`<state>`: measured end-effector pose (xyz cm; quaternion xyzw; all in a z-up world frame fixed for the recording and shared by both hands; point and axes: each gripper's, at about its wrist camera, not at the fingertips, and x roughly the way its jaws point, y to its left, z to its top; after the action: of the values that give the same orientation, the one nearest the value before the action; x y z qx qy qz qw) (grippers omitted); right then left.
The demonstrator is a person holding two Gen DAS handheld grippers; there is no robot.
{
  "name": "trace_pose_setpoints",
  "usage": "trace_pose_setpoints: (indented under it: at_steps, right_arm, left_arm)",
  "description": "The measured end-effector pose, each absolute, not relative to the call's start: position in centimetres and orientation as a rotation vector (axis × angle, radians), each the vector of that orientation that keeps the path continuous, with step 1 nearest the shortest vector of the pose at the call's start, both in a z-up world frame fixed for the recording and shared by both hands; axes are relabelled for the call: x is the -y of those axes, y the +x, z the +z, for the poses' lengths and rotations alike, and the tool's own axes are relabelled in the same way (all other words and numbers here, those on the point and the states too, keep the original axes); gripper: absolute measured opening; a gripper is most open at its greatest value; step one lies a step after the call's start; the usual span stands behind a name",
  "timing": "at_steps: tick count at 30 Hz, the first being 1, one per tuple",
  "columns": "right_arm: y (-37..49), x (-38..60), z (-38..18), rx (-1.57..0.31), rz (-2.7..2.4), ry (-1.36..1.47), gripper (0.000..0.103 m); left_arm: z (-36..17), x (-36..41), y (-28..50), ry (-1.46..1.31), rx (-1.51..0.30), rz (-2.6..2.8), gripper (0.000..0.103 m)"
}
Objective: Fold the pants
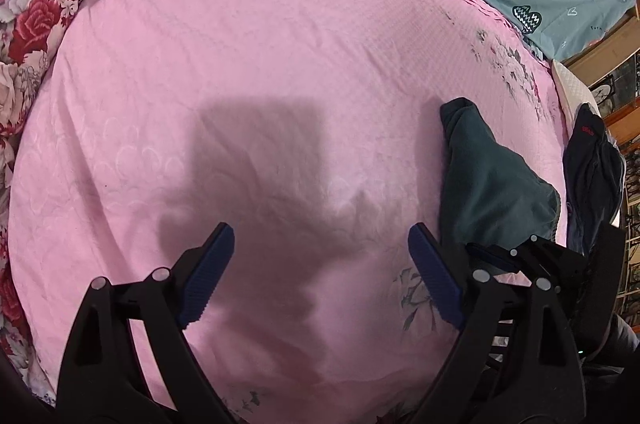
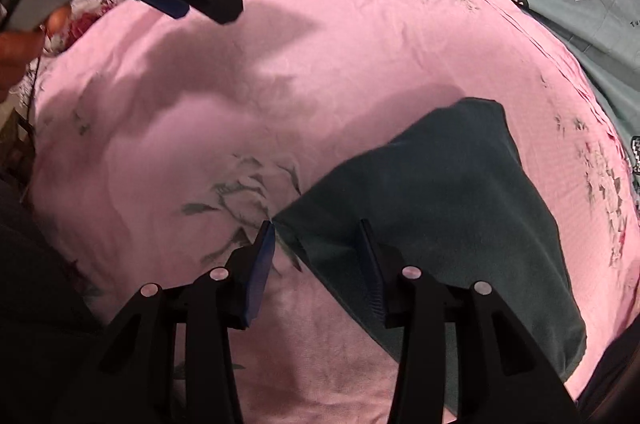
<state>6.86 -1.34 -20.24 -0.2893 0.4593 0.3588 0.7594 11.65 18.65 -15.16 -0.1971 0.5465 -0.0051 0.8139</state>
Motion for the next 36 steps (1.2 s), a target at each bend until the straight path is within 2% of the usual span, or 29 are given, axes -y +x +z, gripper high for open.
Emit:
trace_pose_setpoints:
  at_steps: [4, 5, 14, 24, 27, 28, 30, 31, 32, 33, 34, 36]
  right_arm:
    - [7.2, 2.1, -19.9, -1.010, 0.756, -0.590, 0.008]
    - [7.4, 2.4, -19.6, -1.011, 0.747, -0.566, 0.004]
    - [6.3, 4.9, -14.2, -0.878, 0.691, -0.429, 0.003]
    - [6.1, 5.6, -14.0, -0.851, 0.697, -0.409, 0.003]
    - [6.0, 5.9, -14.3, -0.851, 0.708, -0.403, 0.003]
    - [6.0, 6.1, -14.3, -0.856, 0.715, -0.400, 0.003]
    - [6.2, 6.9, -14.5, -0.879, 0.728, -0.392, 0.006]
    - [6.2, 7.5, -14.4, -0.885, 0.730, -0.386, 0.018]
    - [6.2, 8.4, -14.0, -0.884, 0.721, -0.377, 0.035]
    - [6.4, 9.7, -13.6, -0.871, 0.699, -0.356, 0.042]
    - [6.4, 11.0, -13.2, -0.860, 0.676, -0.329, 0.047]
    - [7.8, 14.9, -12.6, -0.877, 0.596, -0.227, 0.047]
  left_arm:
    - [-15.5, -18.6, 12.1, -0.448, -1.177, -0.034, 0.093]
    - [-15.5, -18.5, 12.2, -0.452, -1.179, -0.041, 0.093]
    - [-15.9, -14.5, 15.0, -0.580, -1.236, -0.264, 0.093]
    - [-20.9, -7.1, 19.7, -0.833, -1.457, -0.563, 0.093]
    - [-22.2, -6.0, 20.2, -0.867, -1.493, -0.573, 0.085]
    - [-22.7, -5.6, 20.4, -0.868, -1.507, -0.573, 0.070]
    - [-23.0, -5.1, 20.6, -0.863, -1.510, -0.569, 0.057]
    - [-23.1, -4.8, 20.7, -0.845, -1.512, -0.570, 0.043]
    - [-23.1, -4.5, 20.8, -0.822, -1.517, -0.563, 0.041]
    - [-23.0, -4.3, 20.8, -0.801, -1.514, -0.549, 0.039]
    - [-23.0, -4.1, 20.8, -0.786, -1.513, -0.545, 0.035]
    - [-22.6, -3.6, 20.7, -0.741, -1.503, -0.526, 0.032]
